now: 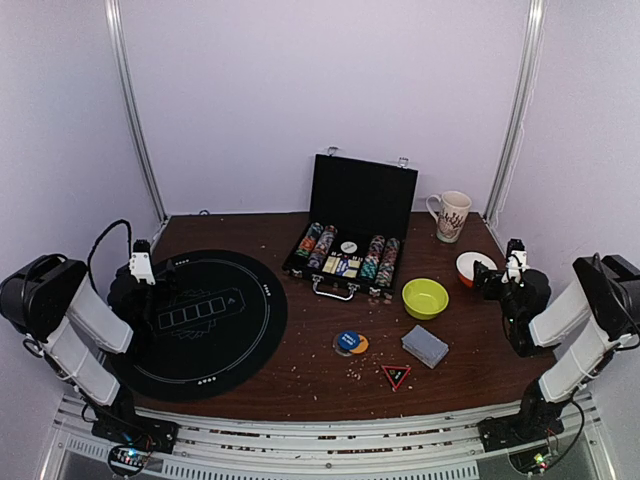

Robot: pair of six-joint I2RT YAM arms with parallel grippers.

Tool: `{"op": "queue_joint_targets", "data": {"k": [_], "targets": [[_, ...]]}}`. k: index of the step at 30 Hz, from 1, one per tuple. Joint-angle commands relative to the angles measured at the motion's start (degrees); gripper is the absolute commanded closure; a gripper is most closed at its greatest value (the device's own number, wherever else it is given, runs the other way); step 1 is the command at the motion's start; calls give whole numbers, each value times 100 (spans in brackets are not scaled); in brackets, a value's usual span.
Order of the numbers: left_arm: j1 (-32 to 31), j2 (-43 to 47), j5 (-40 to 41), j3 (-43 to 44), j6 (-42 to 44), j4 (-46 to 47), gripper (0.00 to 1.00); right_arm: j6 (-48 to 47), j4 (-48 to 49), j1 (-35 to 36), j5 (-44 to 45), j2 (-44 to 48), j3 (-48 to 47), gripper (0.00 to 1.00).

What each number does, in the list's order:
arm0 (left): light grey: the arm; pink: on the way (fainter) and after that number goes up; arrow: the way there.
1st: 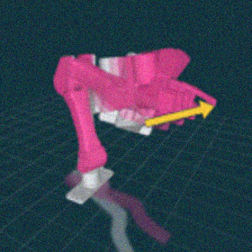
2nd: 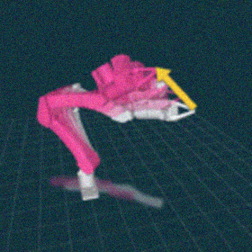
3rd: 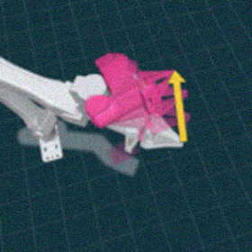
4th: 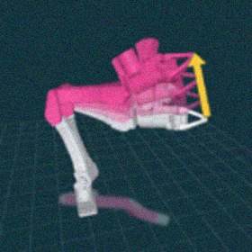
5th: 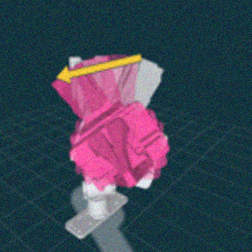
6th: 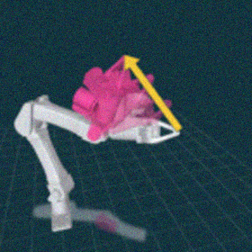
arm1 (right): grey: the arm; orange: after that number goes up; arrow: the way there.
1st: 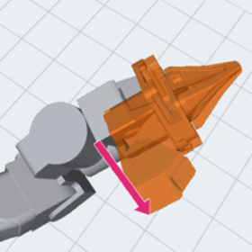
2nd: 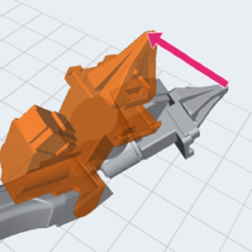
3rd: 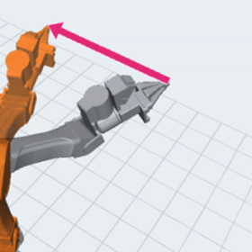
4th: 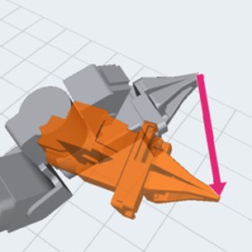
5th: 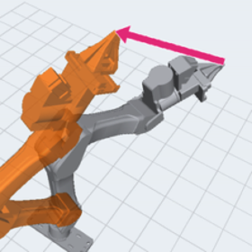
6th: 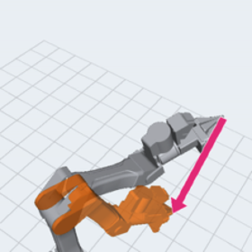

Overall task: Distribute texas hold em gaming equipment
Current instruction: Pick up the small blind button from the center of the board.

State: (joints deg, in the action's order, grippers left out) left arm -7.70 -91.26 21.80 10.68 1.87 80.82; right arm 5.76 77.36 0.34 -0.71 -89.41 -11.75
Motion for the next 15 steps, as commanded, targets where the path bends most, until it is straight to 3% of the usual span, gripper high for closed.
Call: {"op": "queue_joint_targets", "data": {"k": [1,3,5,7,10,15], "targets": [[-3,110,116,13,-11,187,2,-32,144,-23,-26,11,-37,0],[-1,349,-26,-65,30,140,2,-31,107,-18,6,12,-71,0],[-254,954,354,-45,248,-273,2,61,235,-28,82,211,48,0],[-318,1716,699,278,176,-1223,2,206,-812,-34,474,813,-188,0],[-319,2470,906,692,-130,-1765,2,478,-2206,-49,772,1820,-767,0],[-489,2863,-336,2301,-1285,-4506,2,911,-3649,-54,-882,2524,-2030,0]]}}
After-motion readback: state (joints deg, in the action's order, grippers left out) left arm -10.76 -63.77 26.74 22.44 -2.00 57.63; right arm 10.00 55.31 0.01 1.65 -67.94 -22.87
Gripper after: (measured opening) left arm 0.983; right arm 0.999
